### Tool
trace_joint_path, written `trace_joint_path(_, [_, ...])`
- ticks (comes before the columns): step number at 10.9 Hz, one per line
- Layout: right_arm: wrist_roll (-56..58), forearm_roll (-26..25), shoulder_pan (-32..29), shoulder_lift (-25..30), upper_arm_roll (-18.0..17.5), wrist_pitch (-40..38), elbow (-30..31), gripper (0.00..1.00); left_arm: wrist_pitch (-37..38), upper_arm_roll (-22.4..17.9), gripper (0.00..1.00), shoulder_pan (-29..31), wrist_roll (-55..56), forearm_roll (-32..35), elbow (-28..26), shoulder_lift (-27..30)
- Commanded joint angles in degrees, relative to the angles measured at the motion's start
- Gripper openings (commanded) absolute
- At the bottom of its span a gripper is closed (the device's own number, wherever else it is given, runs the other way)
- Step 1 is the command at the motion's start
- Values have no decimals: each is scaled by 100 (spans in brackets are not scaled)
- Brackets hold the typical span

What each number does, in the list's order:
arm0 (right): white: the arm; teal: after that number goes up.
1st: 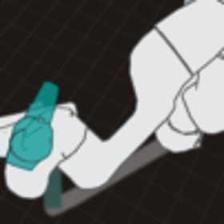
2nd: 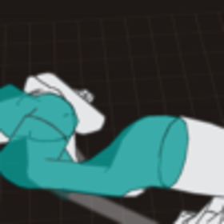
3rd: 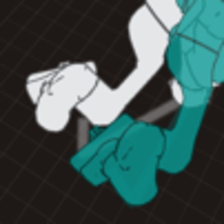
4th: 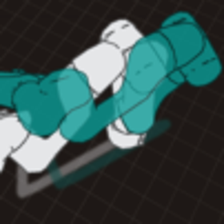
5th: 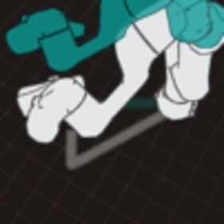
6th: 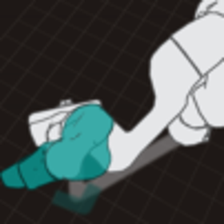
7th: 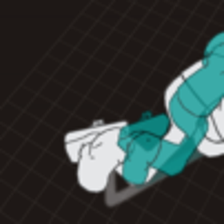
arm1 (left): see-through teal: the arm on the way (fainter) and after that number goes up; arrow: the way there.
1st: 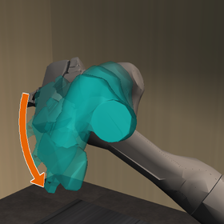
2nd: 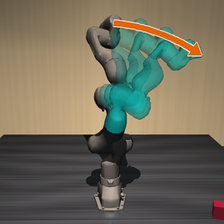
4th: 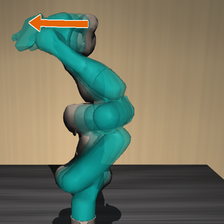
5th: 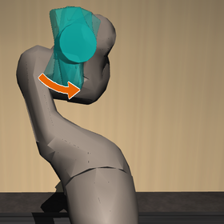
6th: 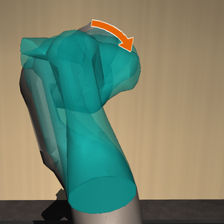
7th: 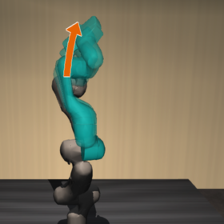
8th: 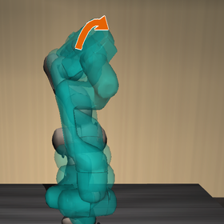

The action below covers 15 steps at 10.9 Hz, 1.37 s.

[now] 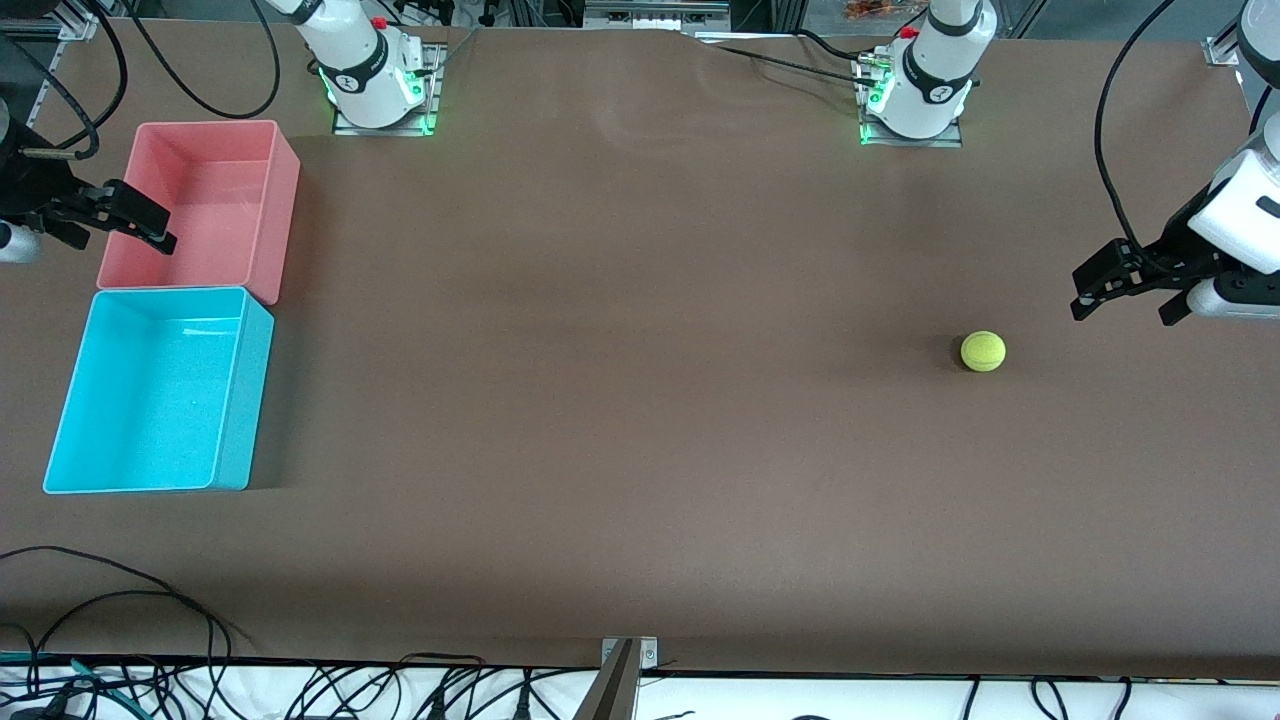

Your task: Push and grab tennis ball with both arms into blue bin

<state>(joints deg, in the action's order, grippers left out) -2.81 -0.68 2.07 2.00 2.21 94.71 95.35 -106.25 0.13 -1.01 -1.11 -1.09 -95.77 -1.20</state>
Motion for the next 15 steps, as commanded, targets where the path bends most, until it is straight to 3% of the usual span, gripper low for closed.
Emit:
trace_joint_path(1, [53, 121, 39, -33, 25, -163, -122, 100, 296, 13, 100, -40, -204, 127, 233, -56])
trace_joint_path(4, [44, 121, 30, -41, 34, -155, -140, 100, 736, 4, 100, -22, -214, 118, 471, -65])
trace_joint_path(15, [-52, 121, 30, -50, 34, -93, -140, 100, 843, -5, 100, 30, -214, 118, 462, -74])
